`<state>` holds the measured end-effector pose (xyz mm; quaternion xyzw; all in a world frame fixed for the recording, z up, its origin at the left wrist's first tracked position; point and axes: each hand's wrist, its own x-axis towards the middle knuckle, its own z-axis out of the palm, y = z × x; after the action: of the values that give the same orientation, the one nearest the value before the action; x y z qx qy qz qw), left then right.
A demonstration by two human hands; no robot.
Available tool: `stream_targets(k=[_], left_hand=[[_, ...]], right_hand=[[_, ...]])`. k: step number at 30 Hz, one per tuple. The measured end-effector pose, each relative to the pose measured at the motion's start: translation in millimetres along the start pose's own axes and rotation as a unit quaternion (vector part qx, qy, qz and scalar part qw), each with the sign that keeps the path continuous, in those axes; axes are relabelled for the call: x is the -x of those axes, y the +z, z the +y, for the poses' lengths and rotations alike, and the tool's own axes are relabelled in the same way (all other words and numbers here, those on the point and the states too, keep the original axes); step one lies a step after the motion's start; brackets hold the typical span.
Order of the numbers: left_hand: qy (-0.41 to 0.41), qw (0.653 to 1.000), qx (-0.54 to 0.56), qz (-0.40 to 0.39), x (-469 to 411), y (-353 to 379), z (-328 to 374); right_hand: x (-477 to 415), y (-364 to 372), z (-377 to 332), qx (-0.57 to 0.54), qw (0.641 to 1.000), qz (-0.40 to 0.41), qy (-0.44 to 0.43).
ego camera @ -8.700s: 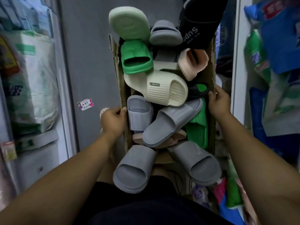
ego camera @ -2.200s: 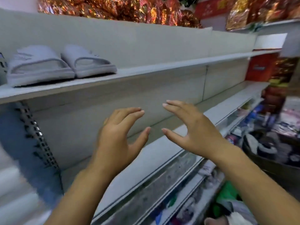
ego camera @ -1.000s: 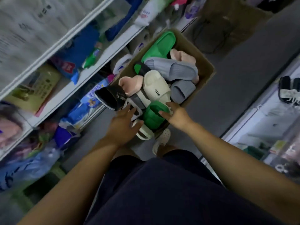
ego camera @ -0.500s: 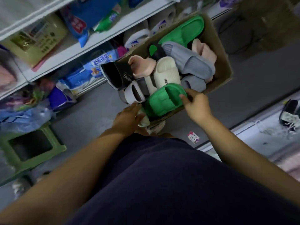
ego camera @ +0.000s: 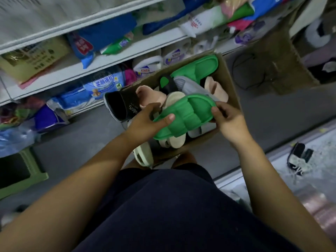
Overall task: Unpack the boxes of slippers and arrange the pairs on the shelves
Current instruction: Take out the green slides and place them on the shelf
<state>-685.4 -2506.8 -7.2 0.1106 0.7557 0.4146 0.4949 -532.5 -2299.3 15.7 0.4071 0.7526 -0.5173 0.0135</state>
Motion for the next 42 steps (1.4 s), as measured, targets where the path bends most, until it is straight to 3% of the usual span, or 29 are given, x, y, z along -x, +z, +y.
stream_targets(k=[3,8,12,14,16,18,23,27,36,42], left_hand=[[-0.037,0.999,-0.006,-0.008,-18.7,9.0,7.5],[-0.096,0.993,-0.03,0.056,-42.1,35.1,17.1],[-0.139,0.977,0.155,0.047,-54.6,54.2,22.8],[-0.147,0.958,0.215,0.122,-58.9,64.5,23.0],[-0.154,0.926,0.271,0.215,-59.7,69.4,18.1],[-0.168,0.897,0.322,0.254,-55.5,69.9,11.8],[-0.168,0.875,0.368,0.267,-37.5,73.9,1.0],[-0.172,0.866,0.406,0.237,-26.9,75.1,-2.7],[-0.143,0.864,0.436,0.209,-17.4,81.0,5.6],[-0.092,0.812,0.502,0.281,0.2,84.9,19.2]], right_hand=[[-48.2,-13.3,-0.8,0.058,0.996,-0.059,-0.038],[-124.6,-28.7,2.2,0.1,0.978,-0.175,-0.056],[-170.2,-22.1,6.7,-0.027,0.968,-0.247,0.035],[-186.5,-13.7,7.9,-0.077,0.967,-0.231,0.068],[-202.1,-4.0,11.2,-0.018,0.981,-0.179,0.075],[-217.1,5.7,17.1,0.052,0.982,-0.156,0.097],[-256.9,35.4,58.3,0.112,0.956,-0.221,0.16],[-240.0,33.9,43.8,0.067,0.98,-0.16,0.093],[-201.4,-6.6,36.4,0.032,0.993,-0.105,-0.047],[-168.5,-44.0,16.1,0.004,0.994,-0.091,-0.068]])
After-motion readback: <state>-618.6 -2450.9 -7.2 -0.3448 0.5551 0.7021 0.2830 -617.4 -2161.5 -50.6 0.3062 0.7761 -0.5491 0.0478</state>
